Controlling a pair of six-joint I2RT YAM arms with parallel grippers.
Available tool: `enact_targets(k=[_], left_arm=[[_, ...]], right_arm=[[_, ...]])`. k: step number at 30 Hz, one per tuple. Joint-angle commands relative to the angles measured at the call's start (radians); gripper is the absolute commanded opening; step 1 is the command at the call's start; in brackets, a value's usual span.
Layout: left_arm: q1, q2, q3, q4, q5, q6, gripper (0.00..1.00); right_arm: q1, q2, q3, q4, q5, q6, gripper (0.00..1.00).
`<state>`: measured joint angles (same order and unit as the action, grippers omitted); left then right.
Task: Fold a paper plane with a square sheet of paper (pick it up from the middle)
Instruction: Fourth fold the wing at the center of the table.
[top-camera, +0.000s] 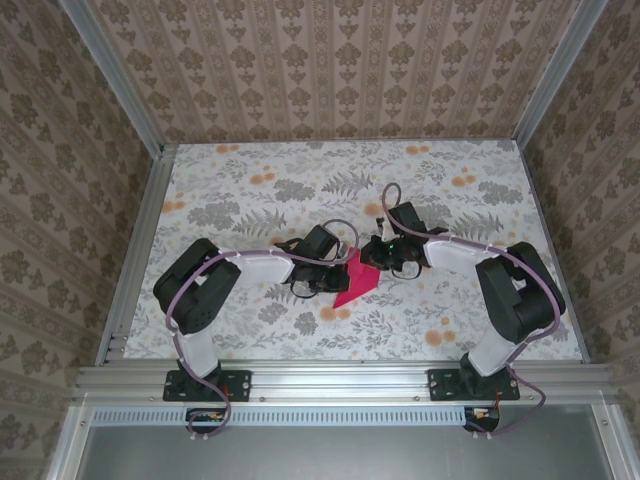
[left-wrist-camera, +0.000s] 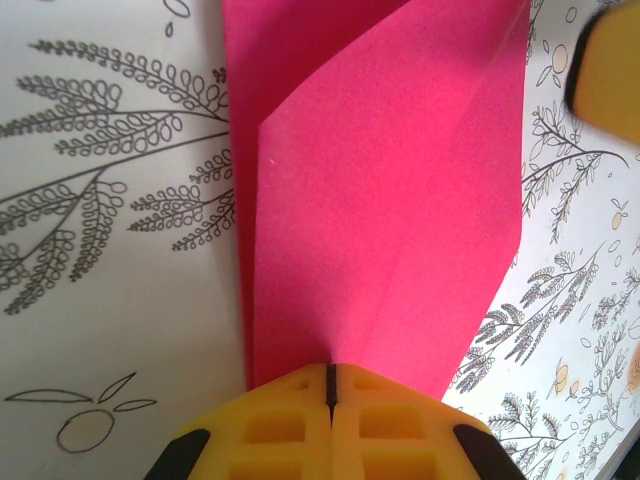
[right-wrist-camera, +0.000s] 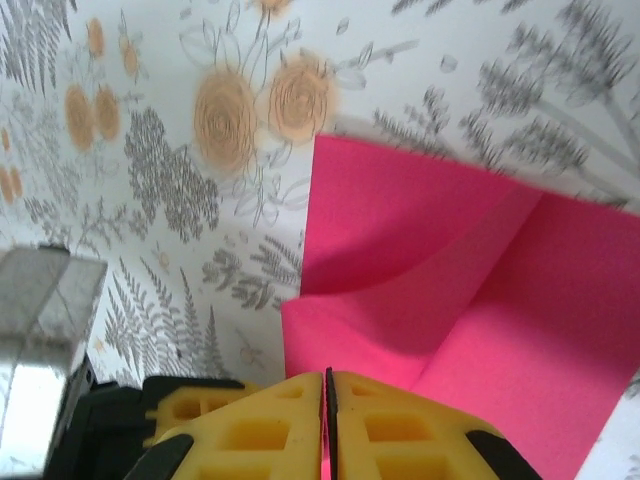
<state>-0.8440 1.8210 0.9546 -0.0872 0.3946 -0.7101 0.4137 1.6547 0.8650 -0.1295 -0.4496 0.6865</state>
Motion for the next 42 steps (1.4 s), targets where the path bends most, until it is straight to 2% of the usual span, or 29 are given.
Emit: enact_targets(k=[1, 13, 42], left_arm=[[-0.002, 0.023, -0.01, -0.074, -0.036, 0.003, 0.02], [-0.004, 0.024, -0.012, -0.093, -0.036, 0.008, 0.02], [-0.01, 0.026, -0.032, -0.126, -0.025, 0.022, 0.0]], right_arm=[[0.031, 0.003, -0.037, 0.009, -0.02, 0.017, 0.11], [0.053, 0.127, 0.006, 0.022, -0.005, 0.01, 0.1], [-0.125, 0.195, 0.145, -0.062, 0.074, -0.084, 0.1]])
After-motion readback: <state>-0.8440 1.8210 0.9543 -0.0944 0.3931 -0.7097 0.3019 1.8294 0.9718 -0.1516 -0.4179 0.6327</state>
